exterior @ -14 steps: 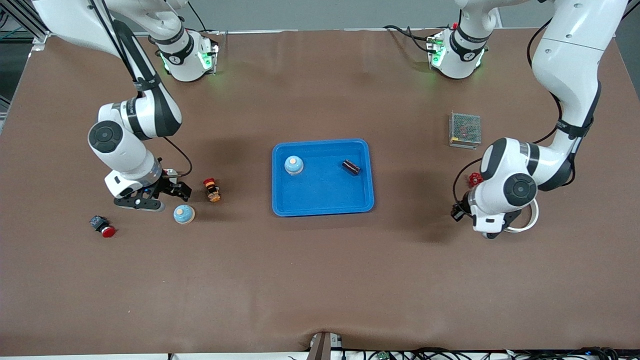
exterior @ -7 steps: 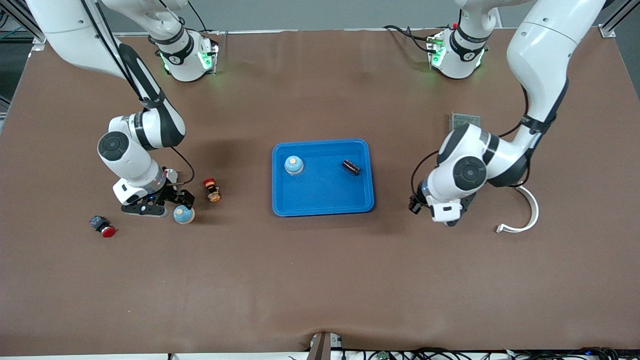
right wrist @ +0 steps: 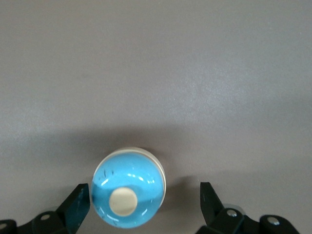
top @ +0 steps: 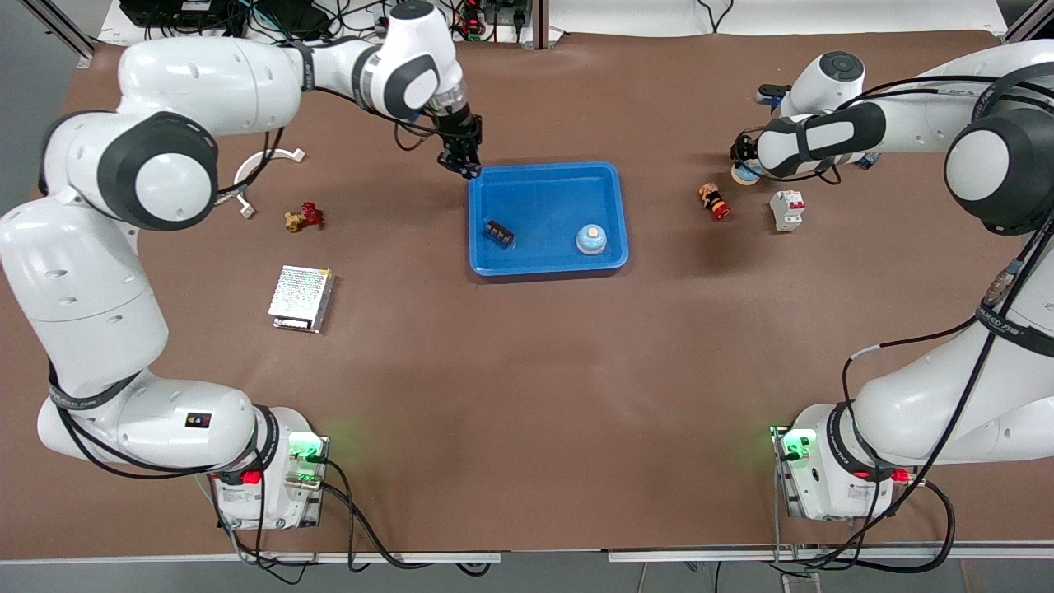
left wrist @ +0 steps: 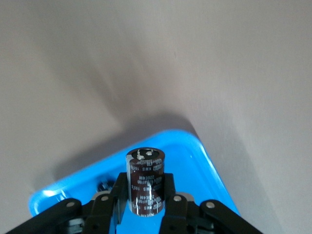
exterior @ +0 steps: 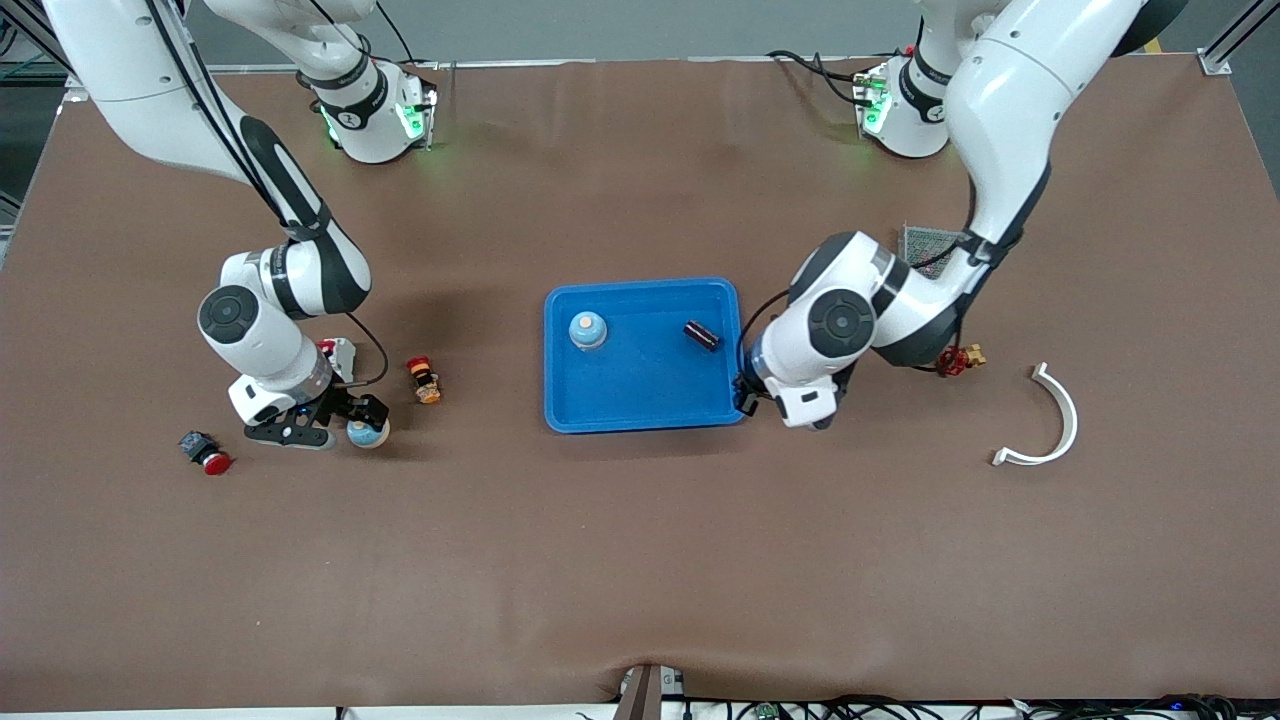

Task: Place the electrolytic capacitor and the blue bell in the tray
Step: 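Grasp the second bell and capacitor with the right and left grippers, then release the capacitor into the tray with the left gripper, then raise it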

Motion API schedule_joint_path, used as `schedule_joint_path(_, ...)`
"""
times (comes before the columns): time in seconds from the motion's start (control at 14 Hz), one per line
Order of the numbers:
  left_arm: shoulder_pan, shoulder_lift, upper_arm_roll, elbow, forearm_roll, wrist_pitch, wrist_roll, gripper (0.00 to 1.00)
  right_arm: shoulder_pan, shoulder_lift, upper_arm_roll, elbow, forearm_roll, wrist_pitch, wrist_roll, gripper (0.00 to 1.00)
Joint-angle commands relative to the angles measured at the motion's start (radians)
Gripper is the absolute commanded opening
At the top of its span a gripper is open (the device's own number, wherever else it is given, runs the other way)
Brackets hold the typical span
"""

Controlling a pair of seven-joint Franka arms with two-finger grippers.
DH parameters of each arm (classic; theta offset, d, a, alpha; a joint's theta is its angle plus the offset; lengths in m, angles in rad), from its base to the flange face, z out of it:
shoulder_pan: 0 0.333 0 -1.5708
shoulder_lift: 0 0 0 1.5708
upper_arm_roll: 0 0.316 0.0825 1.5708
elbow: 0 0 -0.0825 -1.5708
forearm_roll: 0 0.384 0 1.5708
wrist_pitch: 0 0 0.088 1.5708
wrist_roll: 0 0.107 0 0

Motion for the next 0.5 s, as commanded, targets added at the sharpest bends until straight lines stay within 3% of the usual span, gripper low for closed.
schedule_joint_path(0.0, -0.028, 0.045, 0.004, 0.033, -0.012, 0.056, -0.059, 0.0, -0.019, 0.039, 0.018, 0.048, -0.019, -0.003, 0.014, 1.0)
schedule_joint_path(0.43, -0.128, 0.092, 0.052, 0.033, 0.0, 0.127, -0.173, 0.0, 0.008, 0.064, 0.019, 0.065, -0.011, -0.003, 0.068, 1.0)
